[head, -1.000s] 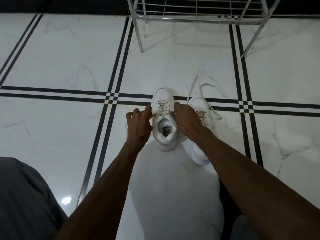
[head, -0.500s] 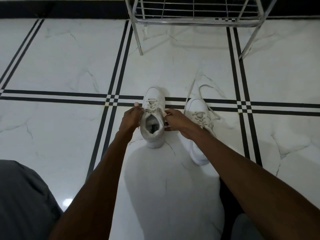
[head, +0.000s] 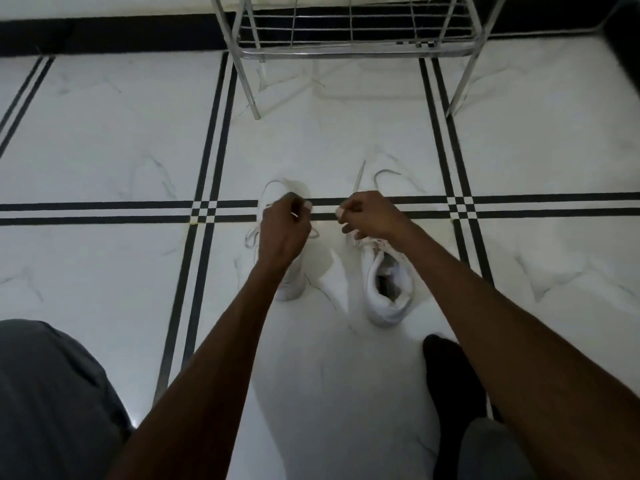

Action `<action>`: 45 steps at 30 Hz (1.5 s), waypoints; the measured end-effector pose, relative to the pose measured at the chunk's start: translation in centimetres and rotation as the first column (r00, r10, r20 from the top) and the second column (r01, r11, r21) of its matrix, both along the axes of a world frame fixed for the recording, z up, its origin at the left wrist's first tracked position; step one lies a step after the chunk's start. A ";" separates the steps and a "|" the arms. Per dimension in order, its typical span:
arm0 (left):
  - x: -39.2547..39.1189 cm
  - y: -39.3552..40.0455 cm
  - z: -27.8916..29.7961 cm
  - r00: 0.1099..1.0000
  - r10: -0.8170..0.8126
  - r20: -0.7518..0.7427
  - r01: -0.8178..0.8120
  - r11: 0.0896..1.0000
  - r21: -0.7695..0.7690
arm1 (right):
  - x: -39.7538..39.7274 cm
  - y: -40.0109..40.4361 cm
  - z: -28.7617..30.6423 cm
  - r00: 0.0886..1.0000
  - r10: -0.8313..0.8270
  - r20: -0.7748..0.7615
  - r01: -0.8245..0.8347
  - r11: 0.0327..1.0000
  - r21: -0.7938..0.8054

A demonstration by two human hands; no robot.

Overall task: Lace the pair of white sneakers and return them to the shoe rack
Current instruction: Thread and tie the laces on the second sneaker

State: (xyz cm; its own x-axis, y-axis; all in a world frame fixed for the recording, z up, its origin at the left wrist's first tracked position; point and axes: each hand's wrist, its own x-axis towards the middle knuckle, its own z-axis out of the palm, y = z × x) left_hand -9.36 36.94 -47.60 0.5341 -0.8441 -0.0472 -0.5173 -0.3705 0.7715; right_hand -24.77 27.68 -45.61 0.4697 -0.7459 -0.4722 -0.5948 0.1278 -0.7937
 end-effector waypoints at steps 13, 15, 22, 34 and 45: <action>-7.9 -1.9 -1.5 0.922 -0.171 -0.346 0.275 0.921 0.278 | -9.5 -0.4 -1.5 0.924 -0.084 -0.373 0.180 0.956 0.231; -7.9 -1.9 -1.8 0.894 -0.107 -0.436 0.237 0.937 0.258 | -9.0 0.4 -2.0 0.944 -0.195 -0.265 0.244 0.955 0.168; -7.6 -2.0 -2.7 0.891 -0.027 -0.453 0.139 0.966 0.217 | -6.7 0.5 -2.1 0.957 -0.241 -0.162 0.248 0.968 0.026; -6.8 -1.6 -2.1 0.993 -0.104 -0.046 0.105 0.994 0.011 | -3.7 0.7 -2.4 0.933 -0.283 -0.222 0.197 0.919 -0.342; -5.7 -2.1 -3.1 0.967 -0.018 -0.253 0.032 0.998 0.050 | -3.6 1.0 -2.5 0.931 -0.363 -0.036 0.344 0.908 -0.237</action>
State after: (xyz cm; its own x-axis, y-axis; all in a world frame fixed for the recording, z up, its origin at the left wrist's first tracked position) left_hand -15.05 34.82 -50.69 0.4777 -0.8497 -0.2232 -0.3178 -0.4040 0.8578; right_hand -28.37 28.65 -48.14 0.1245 -0.9464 -0.2981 -0.6041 0.1661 -0.7794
